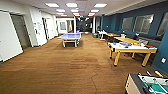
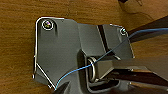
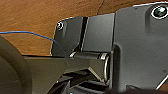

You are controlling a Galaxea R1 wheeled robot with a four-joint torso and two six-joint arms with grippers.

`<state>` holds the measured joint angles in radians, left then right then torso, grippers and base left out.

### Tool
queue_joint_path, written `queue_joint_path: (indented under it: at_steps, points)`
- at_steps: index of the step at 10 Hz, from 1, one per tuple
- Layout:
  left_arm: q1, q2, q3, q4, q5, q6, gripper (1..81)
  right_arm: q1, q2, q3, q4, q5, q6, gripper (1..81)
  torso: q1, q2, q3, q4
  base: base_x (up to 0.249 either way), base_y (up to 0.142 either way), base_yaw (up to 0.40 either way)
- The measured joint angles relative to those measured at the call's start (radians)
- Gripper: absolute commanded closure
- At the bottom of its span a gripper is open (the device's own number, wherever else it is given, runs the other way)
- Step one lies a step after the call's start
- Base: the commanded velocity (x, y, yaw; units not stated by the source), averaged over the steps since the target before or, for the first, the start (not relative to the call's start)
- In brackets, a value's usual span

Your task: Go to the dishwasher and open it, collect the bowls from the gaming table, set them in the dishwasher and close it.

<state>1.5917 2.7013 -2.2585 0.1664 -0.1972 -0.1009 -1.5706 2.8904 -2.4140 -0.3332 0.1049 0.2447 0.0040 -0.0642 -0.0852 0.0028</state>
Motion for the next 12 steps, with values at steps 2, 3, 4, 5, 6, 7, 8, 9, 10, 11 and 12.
queue_joint_path:
  at_steps: [2, 3, 4, 5, 6, 7, 8, 9, 10, 11, 12]
  points:
    - [0.000, 0.025, -0.041, 0.000, -0.001, 0.000, 1.0, 0.000, 0.004, -0.003, 0.000, 0.000, 0.003, 1.0, 0.000, 0.000, 0.000, 0.000, 0.158, 0.000, 0.000]
    - [0.000, 0.040, -0.072, 0.000, -0.001, 0.000, 1.0, 0.000, 0.014, -0.016, 0.004, 0.000, 0.006, 1.0, 0.000, 0.000, 0.000, 0.000, 0.159, 0.000, 0.000]
    - [0.000, 0.055, -0.093, 0.000, -0.001, 0.000, 1.0, -0.002, 0.017, -0.029, 0.017, 0.000, 0.007, 1.0, 0.000, 0.000, 0.000, 0.000, 0.159, 0.000, 0.000]
    - [0.000, 0.066, -0.099, 0.000, 0.000, 0.000, 1.0, -0.009, 0.013, -0.043, 0.040, 0.001, 0.006, 1.0, 0.000, 0.000, 0.000, 0.000, 0.159, 0.000, 0.000]
    - [0.000, 0.073, -0.098, 0.000, -0.002, 0.000, 1.0, -0.013, 0.014, -0.052, 0.068, -0.001, 0.002, 1.0, 0.000, 0.000, 0.000, 0.000, 0.141, 0.000, 0.000]
    - [-0.001, 0.071, -0.099, 0.000, -0.002, 0.000, 1.0, -0.014, 0.020, -0.061, 0.099, 0.001, -0.004, 1.0, 0.000, 0.000, 0.000, 0.000, 0.140, 0.000, 0.000]
    - [0.000, 0.069, -0.100, 0.000, -0.002, 0.000, 1.0, -0.014, 0.036, -0.080, 0.116, 0.003, -0.014, 1.0, 0.000, 0.000, 0.000, 0.000, 0.140, 0.000, 0.000]
    - [0.000, 0.069, -0.100, 0.000, -0.001, 0.000, 1.0, -0.014, 0.050, -0.098, 0.124, 0.004, -0.023, 1.0, 0.000, 0.000, 0.000, 0.000, 0.140, 0.000, 0.000]
    - [0.000, 0.070, -0.100, 0.000, -0.001, 0.000, 1.0, -0.014, 0.056, -0.109, 0.127, 0.003, -0.029, 1.0, 0.000, 0.000, 0.000, 0.000, 0.138, 0.000, 0.000]
    - [-0.002, 0.069, -0.100, 0.000, -0.002, 0.000, 1.0, -0.011, 0.052, -0.111, 0.131, 0.003, -0.032, 1.0, 0.000, 0.000, 0.000, 0.000, 0.137, 0.000, 0.000]
    - [-0.002, 0.069, -0.100, 0.000, -0.002, 0.000, 1.0, -0.008, 0.052, -0.111, 0.131, 0.004, -0.034, 1.0, 0.000, 0.000, 0.000, 0.000, 0.137, 0.000, 0.000]
